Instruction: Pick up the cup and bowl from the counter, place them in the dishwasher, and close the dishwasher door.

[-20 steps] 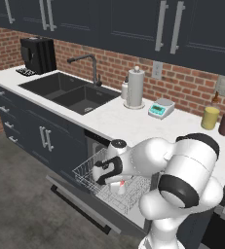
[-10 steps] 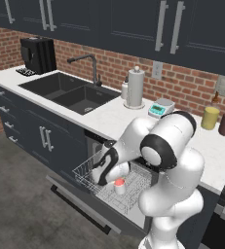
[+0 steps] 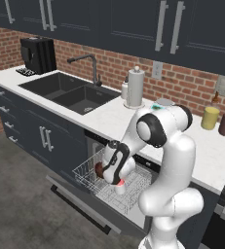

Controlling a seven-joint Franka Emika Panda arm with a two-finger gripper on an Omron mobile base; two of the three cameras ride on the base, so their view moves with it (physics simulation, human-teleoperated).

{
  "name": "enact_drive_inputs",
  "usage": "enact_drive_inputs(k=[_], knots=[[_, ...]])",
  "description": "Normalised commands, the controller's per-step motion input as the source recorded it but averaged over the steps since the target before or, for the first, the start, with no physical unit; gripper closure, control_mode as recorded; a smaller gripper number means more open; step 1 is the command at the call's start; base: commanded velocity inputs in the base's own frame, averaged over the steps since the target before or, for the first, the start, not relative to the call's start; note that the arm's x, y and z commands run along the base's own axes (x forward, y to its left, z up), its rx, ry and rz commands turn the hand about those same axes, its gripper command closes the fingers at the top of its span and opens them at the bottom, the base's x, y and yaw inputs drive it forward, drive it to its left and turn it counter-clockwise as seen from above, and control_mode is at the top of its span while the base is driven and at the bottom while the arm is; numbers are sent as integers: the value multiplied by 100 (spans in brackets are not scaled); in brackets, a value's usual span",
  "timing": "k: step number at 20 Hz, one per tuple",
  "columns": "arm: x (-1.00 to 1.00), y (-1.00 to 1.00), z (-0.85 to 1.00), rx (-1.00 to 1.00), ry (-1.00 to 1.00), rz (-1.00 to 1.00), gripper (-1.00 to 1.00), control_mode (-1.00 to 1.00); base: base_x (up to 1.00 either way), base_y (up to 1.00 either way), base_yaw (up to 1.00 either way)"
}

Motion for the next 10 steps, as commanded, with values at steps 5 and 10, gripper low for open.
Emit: enact_drive_inputs(k=[5, 10], knots=[[31, 18, -26, -5, 0, -3, 100, -100, 0, 0, 0], [14, 38, -33, -11, 2, -6, 100, -100, 0, 0, 0]])
